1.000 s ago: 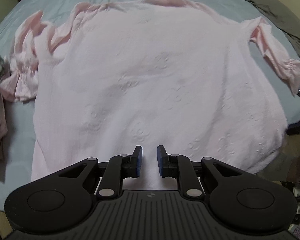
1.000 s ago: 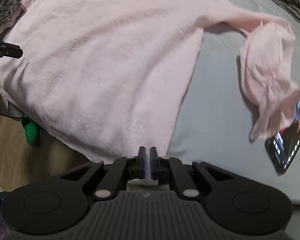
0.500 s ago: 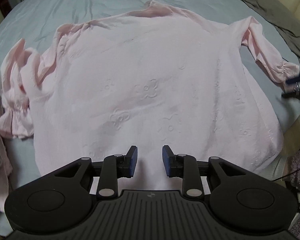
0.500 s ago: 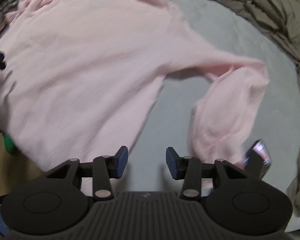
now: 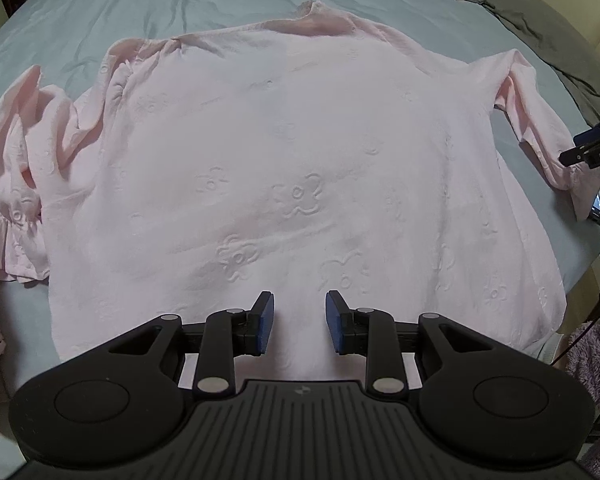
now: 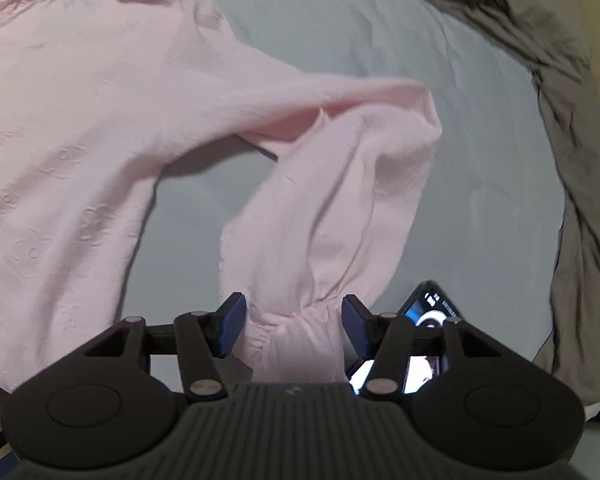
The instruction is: Fold clothes
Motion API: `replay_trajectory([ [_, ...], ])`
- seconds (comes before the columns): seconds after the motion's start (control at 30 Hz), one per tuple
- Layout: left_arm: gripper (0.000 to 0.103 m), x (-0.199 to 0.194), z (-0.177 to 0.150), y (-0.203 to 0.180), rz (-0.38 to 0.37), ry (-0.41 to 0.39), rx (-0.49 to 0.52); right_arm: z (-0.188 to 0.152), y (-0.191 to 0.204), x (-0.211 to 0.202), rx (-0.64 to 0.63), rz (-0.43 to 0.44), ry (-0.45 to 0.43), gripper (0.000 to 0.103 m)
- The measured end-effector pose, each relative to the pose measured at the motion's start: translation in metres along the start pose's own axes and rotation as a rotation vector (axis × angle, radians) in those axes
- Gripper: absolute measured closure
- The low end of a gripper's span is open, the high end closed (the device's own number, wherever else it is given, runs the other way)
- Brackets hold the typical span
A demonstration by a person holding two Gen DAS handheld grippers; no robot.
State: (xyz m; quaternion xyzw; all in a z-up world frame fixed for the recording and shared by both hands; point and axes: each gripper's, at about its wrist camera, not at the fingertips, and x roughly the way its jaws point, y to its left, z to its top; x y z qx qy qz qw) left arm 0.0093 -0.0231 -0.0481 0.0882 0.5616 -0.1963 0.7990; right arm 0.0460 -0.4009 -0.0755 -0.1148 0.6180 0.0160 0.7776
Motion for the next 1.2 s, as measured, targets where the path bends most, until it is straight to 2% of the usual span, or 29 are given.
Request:
replay_trajectory([
  [0.03, 0.077, 0.001, 0.0, 0.0, -0.002, 0.003, 0.0, 0.0, -0.001, 0.003, 0.005, 0.01, 0.012, 0.073],
  [0.07, 0.077, 0.001, -0.001, 0.0, -0.005, 0.005, 0.0, 0.0, -0.002, 0.004, 0.01, 0.019, 0.022, 0.082],
  [0.17, 0.077, 0.001, -0.001, -0.002, -0.018, 0.005, -0.002, 0.008, -0.004, -0.012, 0.034, 0.026, -0.032, 0.092],
  [0.3, 0.077, -0.003, -0.003, -0.003, -0.035, -0.009, -0.009, 0.018, -0.006, -0.033, 0.067, 0.036, -0.104, 0.095],
  [0.5, 0.076, -0.009, -0.003, 0.0, -0.045, -0.029, -0.041, 0.038, 0.001, -0.078, 0.101, 0.106, -0.252, 0.095],
  [0.63, 0.076, -0.012, -0.004, 0.0, -0.056, -0.036, -0.047, 0.049, 0.024, -0.099, 0.072, 0.204, -0.31, 0.095],
  [0.77, 0.076, -0.013, -0.004, -0.001, -0.064, -0.038, -0.045, 0.053, 0.061, -0.105, -0.007, 0.33, -0.297, 0.095],
  [0.9, 0.076, -0.015, -0.004, -0.003, -0.069, -0.044, -0.041, 0.05, 0.098, -0.101, -0.102, 0.41, -0.242, 0.094],
  [1.0, 0.072, -0.015, -0.006, -0.006, -0.068, -0.051, -0.019, 0.048, 0.125, -0.097, -0.172, 0.467, -0.201, 0.088],
  [1.07, 0.063, -0.016, -0.007, -0.012, -0.066, -0.067, 0.009, 0.045, 0.129, -0.097, -0.19, 0.452, -0.2, 0.078],
  [1.1, 0.061, -0.017, -0.008, -0.016, -0.066, -0.077, 0.031, 0.045, 0.126, -0.096, -0.186, 0.445, -0.208, 0.065],
  [1.13, 0.061, -0.017, -0.008, -0.02, -0.066, -0.087, 0.052, 0.045, 0.122, -0.098, -0.169, 0.439, -0.219, 0.062],
  [1.2, 0.061, -0.018, -0.009, -0.03, -0.071, -0.104, 0.096, 0.044, 0.111, -0.097, -0.127, 0.431, -0.234, 0.062],
])
